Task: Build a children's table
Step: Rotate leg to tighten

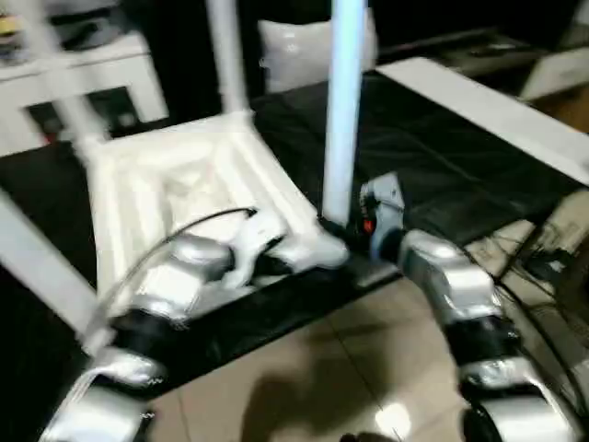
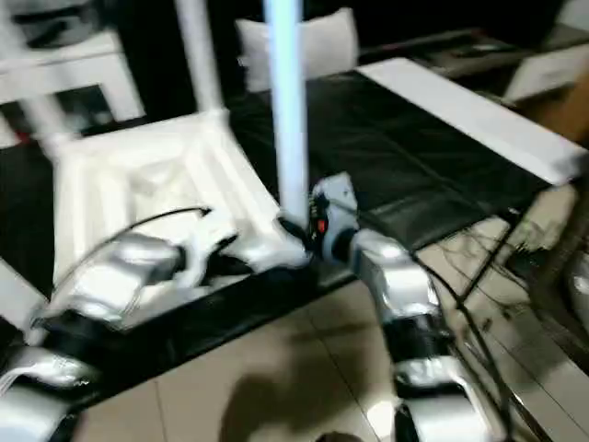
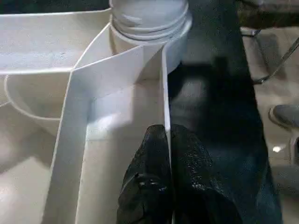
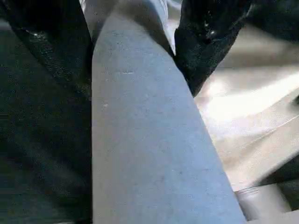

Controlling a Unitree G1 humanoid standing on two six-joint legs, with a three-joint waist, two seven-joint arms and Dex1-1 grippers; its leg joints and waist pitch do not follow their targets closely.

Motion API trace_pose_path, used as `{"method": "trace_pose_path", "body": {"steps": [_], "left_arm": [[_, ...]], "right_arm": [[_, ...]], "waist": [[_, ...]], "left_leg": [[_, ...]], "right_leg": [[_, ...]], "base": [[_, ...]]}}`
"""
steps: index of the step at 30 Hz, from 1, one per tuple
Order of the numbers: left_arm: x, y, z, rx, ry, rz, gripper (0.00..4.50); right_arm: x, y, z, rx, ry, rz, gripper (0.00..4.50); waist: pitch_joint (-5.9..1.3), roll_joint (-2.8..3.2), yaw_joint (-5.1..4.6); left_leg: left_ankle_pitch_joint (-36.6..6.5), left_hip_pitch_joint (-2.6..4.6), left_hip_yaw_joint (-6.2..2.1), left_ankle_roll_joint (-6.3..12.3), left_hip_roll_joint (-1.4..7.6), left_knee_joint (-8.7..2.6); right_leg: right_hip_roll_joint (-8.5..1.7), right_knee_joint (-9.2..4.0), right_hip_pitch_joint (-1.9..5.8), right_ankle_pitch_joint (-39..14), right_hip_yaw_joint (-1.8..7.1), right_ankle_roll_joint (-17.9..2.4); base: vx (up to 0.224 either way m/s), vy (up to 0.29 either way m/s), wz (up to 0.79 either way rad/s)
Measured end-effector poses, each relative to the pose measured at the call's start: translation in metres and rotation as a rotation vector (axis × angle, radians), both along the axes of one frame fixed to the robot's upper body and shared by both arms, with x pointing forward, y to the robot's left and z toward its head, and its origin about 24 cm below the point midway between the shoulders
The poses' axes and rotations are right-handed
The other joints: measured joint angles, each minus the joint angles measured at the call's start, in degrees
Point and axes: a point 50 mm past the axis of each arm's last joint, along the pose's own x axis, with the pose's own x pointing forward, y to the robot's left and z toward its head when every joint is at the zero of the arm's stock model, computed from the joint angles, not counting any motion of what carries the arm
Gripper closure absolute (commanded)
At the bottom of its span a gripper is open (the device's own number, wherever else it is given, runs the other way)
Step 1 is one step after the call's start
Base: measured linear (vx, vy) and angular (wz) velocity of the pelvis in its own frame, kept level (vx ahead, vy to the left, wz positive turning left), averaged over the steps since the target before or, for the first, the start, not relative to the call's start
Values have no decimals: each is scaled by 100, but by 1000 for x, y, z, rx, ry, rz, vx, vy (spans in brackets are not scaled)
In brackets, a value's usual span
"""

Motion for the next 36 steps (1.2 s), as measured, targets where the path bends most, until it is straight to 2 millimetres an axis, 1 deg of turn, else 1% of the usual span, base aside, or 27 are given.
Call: {"method": "trace_pose_path", "body": {"steps": [1,2,3,5,8,9,10,11,12,14,15,16,17,18,19,20,21,25,29,31,32,36], "left_arm": [[0,-3,-1,-4,-1,14,450],[1,-8,-2,-8,-6,34,450],[2,-13,-2,-11,-14,49,450],[4,-17,-1,-12,-27,57,450],[5,-17,1,-10,-50,45,450],[5,-16,2,-10,-57,37,450],[5,-16,2,-10,-64,25,450],[5,-14,3,-2,-76,11,450],[5,-13,4,1,-86,-9,450],[4,-11,5,8,-97,-42,450],[3,-9,5,17,-103,-75,450],[2,-7,4,22,-108,-104,450],[0,-3,4,30,-110,-147,450],[-1,1,4,42,-113,-187,450],[-3,6,4,49,-111,-211,450],[-4,10,4,59,-116,-247,450],[-5,13,4,68,-116,-270,450],[-8,21,4,118,-129,-386,450],[-12,37,5,176,-116,-510,450],[-12,39,7,195,-116,-554,450],[-12,38,8,203,-115,-582,450],[-16,38,9,209,-104,-671,450]], "right_arm": [[1,-1,-1,-3,-2,-17,172],[2,-1,-2,4,-8,-32,172],[2,-1,-3,12,-16,-50,166],[4,-4,-2,23,-27,-68,137],[3,-4,0,31,-49,-54,122],[2,-5,1,33,-57,-47,100],[1,-7,1,33,-71,-38,100],[-2,-12,1,27,-92,-18,82],[-4,-16,0,24,-101,4,82],[-7,-21,1,23,-120,44,61],[-11,-27,1,27,-128,74,61],[-14,-31,1,23,-133,116,51],[-19,-38,1,8,-142,171,35],[-23,-45,2,-15,-143,227,27],[-24,-50,4,-29,-143,256,27],[-27,-56,6,-45,-147,305,17],[-29,-59,8,-53,-144,343,7],[-39,-69,11,-89,-102,502,7],[-46,-80,15,-127,-73,625,7],[-48,-78,14,-128,-75,678,7],[-49,-75,13,-127,-73,711,32],[-54,-68,9,-113,-44,812,45]], "waist": [[0,0,-43],[0,5,-70],[-1,12,-71],[-6,21,-46],[-9,27,18],[-10,28,49],[-11,29,92],[-14,31,156],[-15,33,198],[-18,40,274],[-20,43,327],[-21,45,371],[-21,45,440],[-21,45,481],[-23,49,515],[-24,49,567],[-24,49,597],[-23,44,667],[-27,30,724],[-30,24,776],[-31,22,801],[-34,11,882]], "left_leg": [[-3,-3,-8,3,-3,-4],[-5,-8,-9,7,-10,-10],[-8,-15,-10,11,-15,-12],[-11,-38,-9,15,-26,-28],[-15,-68,-11,22,-26,-44],[-10,-74,-10,28,-26,-50],[-2,-81,-9,42,-25,-50],[-4,-100,-6,43,-25,-47],[-4,-114,-6,44,-25,-45],[-3,-131,-5,46,-20,-45],[-2,-131,-5,46,-19,-45],[-2,-130,-3,46,-18,-44],[-2,-129,0,46,-18,-40],[-2,-129,1,46,-18,-34],[-2,-113,2,46,-17,-28],[-2,-96,7,45,-18,-21],[-3,-90,11,44,-18,-17],[-21,-67,31,14,-19,-13],[-21,-59,44,14,-15,-14],[-20,-56,46,13,-13,-13],[-20,-55,47,13,-13,-12],[-20,-59,59,22,-15,-12]], "right_leg": [[1,-9,5,1,-3,1],[0,-10,3,2,2,2],[0,-10,1,6,7,3],[-1,-10,-2,31,23,1],[0,-6,-26,85,28,-8],[1,2,-37,86,29,-11],[1,20,-54,79,33,-12],[0,50,-87,74,41,-35],[0,59,-106,73,42,-42],[1,70,-128,73,43,-50],[2,71,-130,72,42,-51],[2,71,-130,72,44,-51],[2,72,-129,70,46,-46],[2,71,-128,65,48,-36],[2,72,-127,63,53,-29],[2,72,-122,66,60,-27],[1,72,-116,66,63,-25],[0,72,-96,66,83,-22],[1,75,-91,68,92,-19],[1,77,-91,68,93,-19],[1,77,-93,68,95,-19],[0,77,-98,67,114,-18]], "base": [[0,0,0],[0,0,0],[0,0,0],[0,0,0],[0,0,0],[0,0,0],[0,0,0],[0,0,0],[0,0,0],[0,0,0],[0,0,0],[0,0,0],[0,0,0],[0,0,0],[0,0,0],[0,0,0],[0,0,0],[0,0,0],[0,0,0],[0,0,0],[0,0,0],[0,0,0]]}}
